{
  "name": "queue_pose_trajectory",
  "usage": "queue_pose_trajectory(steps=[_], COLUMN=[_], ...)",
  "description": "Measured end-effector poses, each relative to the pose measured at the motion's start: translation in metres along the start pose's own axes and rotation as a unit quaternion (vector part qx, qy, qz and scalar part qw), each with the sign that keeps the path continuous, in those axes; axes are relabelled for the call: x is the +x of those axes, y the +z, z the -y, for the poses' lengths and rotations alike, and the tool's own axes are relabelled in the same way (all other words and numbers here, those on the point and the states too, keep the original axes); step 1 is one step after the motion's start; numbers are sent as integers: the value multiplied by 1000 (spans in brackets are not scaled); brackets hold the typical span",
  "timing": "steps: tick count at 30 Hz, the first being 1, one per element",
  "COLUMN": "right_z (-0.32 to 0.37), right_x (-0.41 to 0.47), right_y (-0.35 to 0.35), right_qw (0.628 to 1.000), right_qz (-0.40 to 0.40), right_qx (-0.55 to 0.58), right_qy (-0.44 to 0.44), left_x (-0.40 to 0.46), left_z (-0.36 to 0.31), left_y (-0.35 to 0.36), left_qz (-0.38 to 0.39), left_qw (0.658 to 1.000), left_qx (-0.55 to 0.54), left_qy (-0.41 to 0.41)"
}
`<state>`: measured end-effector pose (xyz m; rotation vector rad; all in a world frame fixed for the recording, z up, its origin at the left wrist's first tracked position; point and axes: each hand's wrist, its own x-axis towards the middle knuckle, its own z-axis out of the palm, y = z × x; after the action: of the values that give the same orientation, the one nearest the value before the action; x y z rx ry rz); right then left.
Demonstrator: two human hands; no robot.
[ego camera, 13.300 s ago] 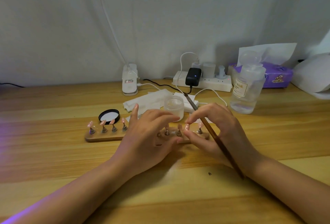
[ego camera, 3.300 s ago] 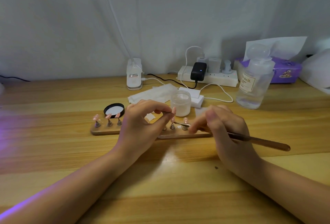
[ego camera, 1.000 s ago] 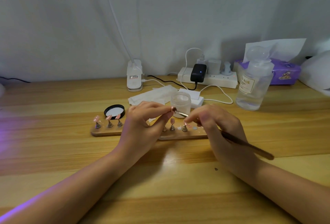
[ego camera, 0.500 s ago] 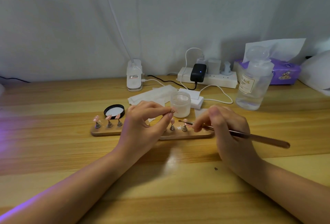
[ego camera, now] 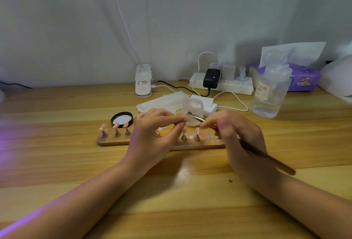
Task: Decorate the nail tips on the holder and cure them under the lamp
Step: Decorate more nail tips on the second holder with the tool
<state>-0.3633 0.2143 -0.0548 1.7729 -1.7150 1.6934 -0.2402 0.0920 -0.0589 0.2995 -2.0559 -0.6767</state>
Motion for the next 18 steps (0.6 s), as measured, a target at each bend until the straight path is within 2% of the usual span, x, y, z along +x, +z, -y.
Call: queue_pose_trajectory(steps=[3, 8, 13, 18], right_z=[-1, -1, 0, -3], right_x=[-1, -3, 0, -3], right_y=[1, -2, 2, -3], right_qw=[1000, 999, 1000, 998], right_qz=[18, -28, 19, -30], right_qx=[-19, 23, -20, 49], right_qy=[0, 31, -1, 40], left_x=[0, 0, 0, -1], left_z=[0, 1, 2, 4], left_y=[1, 0, 1, 1], left_qz=[-4, 1, -9, -4], left_qw=[1000, 1000, 1000, 1000], left_qx=[-3, -9, -8, -8], left_qy=[3, -3, 3, 6])
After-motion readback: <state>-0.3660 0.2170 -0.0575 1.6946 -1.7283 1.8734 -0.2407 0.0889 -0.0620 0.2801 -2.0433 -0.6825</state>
